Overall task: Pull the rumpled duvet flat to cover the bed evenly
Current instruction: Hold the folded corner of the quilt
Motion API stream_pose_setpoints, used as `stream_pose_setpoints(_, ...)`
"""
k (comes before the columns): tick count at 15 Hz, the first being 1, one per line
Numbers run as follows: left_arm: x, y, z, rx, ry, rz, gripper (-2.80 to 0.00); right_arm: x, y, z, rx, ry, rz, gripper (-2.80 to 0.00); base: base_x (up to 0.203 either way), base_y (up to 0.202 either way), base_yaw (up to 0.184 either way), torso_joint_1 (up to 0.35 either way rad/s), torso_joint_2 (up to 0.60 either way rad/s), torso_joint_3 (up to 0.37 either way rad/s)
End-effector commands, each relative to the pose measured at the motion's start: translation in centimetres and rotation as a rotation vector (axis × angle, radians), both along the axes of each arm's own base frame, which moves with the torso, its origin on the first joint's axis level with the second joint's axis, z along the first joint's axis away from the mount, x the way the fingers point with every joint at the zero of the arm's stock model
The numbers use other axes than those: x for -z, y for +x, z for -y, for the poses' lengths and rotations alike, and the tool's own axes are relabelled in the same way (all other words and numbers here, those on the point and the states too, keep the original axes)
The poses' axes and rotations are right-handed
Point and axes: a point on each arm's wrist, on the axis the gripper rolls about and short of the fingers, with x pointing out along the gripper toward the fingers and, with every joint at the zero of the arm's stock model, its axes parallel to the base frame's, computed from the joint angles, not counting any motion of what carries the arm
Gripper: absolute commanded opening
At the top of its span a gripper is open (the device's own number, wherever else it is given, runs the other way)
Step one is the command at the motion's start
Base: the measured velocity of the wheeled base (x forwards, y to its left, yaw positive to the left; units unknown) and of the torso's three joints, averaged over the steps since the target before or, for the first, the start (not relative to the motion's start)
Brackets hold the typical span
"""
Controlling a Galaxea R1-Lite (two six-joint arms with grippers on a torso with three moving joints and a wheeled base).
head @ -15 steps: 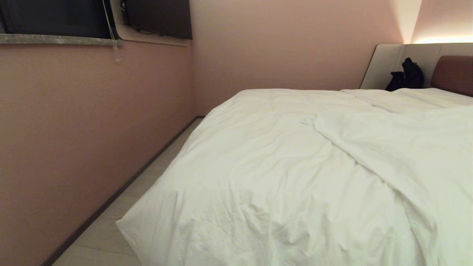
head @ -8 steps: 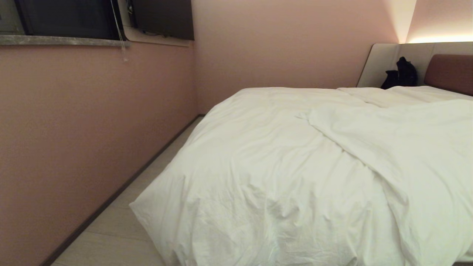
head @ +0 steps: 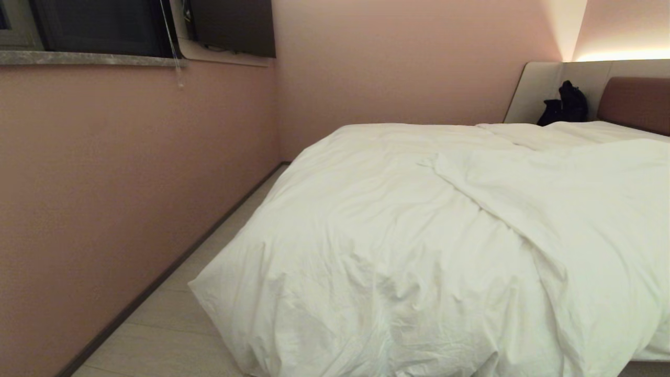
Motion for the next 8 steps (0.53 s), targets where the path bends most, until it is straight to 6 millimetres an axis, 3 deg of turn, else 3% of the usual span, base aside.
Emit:
stream_pose_setpoints(1,0.0,-0.01,0.0,0.0,0.0,0.001,-2.8,0.0,0.0,0.0,-0.001,0.0,0.0,-2.8,0.0,0.0,0.0,0.0,0.0,0.0)
stream_pose_setpoints(4,0.0,-0.01,0.0,-0.001,0.0,0.001,-2.8,0.0,0.0,0.0,0.0,0.0,0.0,-2.8,0.0,-0.017,0.002,0.003,0.0,0.001)
stream_pose_setpoints(8,0.0,-0.01,0.0,-0.002,-0.002,0.001,-2.8,0.0,0.0,0.0,0.0,0.0,0.0,-2.8,0.0,-0.172,0.003,-0.001,0.0,0.003)
